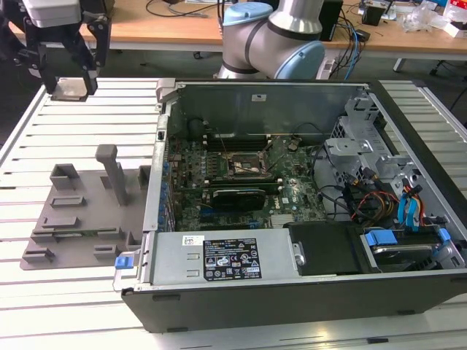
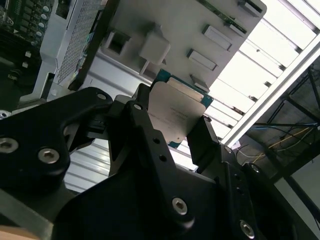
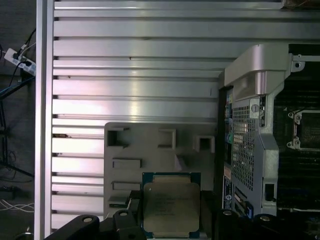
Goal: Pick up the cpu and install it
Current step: 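Pick up the cpu and move it towards the insertion slot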
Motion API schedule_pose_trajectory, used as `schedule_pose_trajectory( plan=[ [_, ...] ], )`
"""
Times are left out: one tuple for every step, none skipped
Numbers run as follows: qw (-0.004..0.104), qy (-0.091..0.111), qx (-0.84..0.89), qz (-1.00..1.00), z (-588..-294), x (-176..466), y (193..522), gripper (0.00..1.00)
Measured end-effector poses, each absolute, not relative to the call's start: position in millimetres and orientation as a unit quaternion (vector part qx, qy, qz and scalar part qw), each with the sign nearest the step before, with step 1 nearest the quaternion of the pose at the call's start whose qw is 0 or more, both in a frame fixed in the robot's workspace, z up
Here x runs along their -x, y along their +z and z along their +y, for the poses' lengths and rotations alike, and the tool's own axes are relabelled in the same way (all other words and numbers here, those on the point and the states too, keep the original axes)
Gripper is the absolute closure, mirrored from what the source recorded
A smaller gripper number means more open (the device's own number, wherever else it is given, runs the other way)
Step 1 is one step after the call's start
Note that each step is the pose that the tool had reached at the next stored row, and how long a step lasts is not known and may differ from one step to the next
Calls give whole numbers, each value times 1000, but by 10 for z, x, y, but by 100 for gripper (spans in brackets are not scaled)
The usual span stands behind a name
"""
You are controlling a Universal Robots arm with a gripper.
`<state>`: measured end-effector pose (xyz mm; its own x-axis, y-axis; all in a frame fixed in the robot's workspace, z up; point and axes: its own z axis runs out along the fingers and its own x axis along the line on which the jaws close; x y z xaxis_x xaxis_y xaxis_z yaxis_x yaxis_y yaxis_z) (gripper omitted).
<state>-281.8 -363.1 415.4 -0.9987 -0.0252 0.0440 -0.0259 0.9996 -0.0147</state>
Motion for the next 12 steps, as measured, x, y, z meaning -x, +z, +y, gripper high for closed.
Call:
schedule_pose_trajectory(
  plan=[
    [22,8,-13,-1000,-3629,2801,4153,45],
    [23,8,-13,-1000,-3627,2778,4153,45],
    [24,8,-13,-1000,-3623,2743,4152,45],
    [24,8,-13,-1000,-3619,2707,4151,45],
    [25,8,-13,-1000,-3616,2677,4149,45],
    [26,8,-13,-1000,-3613,2652,4149,45],
    [27,8,-13,-1000,-3609,2614,4147,45],
    [28,8,-13,-1000,-3606,2579,4146,45],
    [29,8,-13,-999,-3601,2543,4146,45],
    [29,8,-13,-999,-3596,2504,4144,45],
    [30,8,-13,-999,-3590,2464,4143,45],
    [31,8,-13,-999,-3584,2420,4142,45]
  ],
)
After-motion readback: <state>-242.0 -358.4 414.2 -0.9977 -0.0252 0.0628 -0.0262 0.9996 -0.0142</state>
